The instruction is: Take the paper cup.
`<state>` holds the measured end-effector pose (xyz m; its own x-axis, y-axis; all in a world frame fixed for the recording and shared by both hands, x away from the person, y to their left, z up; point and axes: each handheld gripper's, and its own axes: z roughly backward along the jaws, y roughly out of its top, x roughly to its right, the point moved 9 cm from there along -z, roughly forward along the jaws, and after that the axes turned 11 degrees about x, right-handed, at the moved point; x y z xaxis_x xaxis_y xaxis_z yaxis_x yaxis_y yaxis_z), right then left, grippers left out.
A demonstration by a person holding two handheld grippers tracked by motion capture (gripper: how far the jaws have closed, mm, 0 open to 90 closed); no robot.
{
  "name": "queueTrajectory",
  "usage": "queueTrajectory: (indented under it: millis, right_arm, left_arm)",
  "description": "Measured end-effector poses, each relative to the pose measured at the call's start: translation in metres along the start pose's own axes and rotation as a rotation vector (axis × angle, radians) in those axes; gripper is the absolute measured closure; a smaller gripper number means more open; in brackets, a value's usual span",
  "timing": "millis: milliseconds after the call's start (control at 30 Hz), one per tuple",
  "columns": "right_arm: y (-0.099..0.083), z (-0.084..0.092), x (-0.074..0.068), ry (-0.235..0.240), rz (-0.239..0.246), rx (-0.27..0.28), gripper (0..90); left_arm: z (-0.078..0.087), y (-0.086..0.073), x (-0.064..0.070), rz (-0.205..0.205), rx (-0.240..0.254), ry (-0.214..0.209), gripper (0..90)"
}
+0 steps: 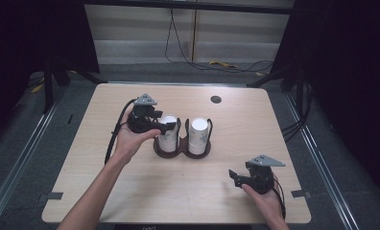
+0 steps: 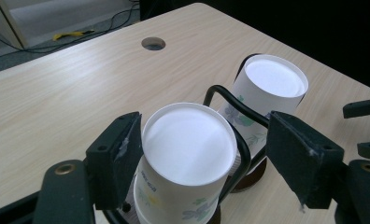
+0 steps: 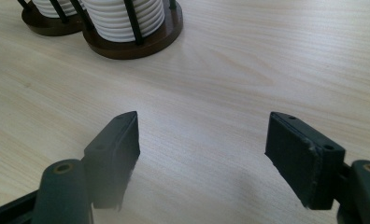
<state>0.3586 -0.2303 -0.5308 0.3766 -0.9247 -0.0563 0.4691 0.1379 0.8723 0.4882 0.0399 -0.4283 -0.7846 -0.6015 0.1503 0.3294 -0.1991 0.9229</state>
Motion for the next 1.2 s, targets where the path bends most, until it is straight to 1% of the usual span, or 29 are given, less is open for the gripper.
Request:
queueTrajectory:
  millis: [100,167,333,433,467,600,633,700,767,933,1000,1033,1067,1200]
  right_arm:
    - [0.0,0.0,0.0,-0.003,-0.002,-0.003,26.0]
    - [-0.001,0.0,0.0,-0.003,-0.002,-0.005,26.0]
    - [0.0,0.0,0.001,-0.002,-0.003,-0.004,26.0]
    - [0.0,0.0,0.001,-0.002,-0.004,-0.004,26.0]
    - [0.0,0.0,0.001,-0.003,-0.004,-0.004,26.0]
    - [-0.001,0.0,0.001,-0.002,-0.002,-0.005,26.1]
    - [-0.001,0.0,0.001,-0.002,-0.002,-0.005,26.1]
    - [0.0,0.0,0.0,0.001,0.002,-0.001,26.0]
    - [0.0,0.0,0.0,0.001,0.004,-0.001,26.1]
    - [0.0,0.0,0.0,0.001,0.004,-0.001,26.1]
    - [0.001,0.0,0.0,0.0,0.003,0.003,26.5]
    - [0.001,0.001,0.0,0.0,0.006,0.006,26.4]
    - [0.001,0.001,0.0,0.0,0.007,0.007,26.4]
    - [0.001,0.001,0.0,0.001,0.007,0.006,26.4]
  left_arm:
    - [-0.003,0.0,-0.003,-0.004,0.0,0.017,27.5]
    - [-0.006,0.0,-0.003,-0.004,-0.006,0.014,27.6]
    - [-0.011,-0.004,-0.005,-0.022,-0.032,0.014,29.3]
    - [-0.014,-0.007,-0.006,-0.015,-0.053,0.01,29.3]
    - [-0.014,-0.009,-0.007,-0.013,-0.06,0.016,29.3]
    - [-0.018,-0.013,-0.009,-0.011,-0.09,0.019,29.3]
    - [-0.018,-0.014,-0.009,-0.005,-0.09,0.019,29.3]
    - [-0.02,-0.016,-0.009,-0.008,-0.105,0.018,29.5]
    - [-0.022,-0.017,-0.008,-0.001,-0.101,0.016,29.6]
    - [-0.023,-0.019,-0.009,-0.002,-0.119,0.023,29.8]
    - [-0.024,-0.02,-0.009,0.008,-0.128,0.029,29.7]
    - [-0.025,-0.022,-0.009,0.002,-0.143,0.03,29.6]
    - [-0.025,-0.025,-0.01,-0.013,-0.169,0.039,29.6]
    - [-0.026,-0.025,-0.01,-0.004,-0.163,0.037,30.5]
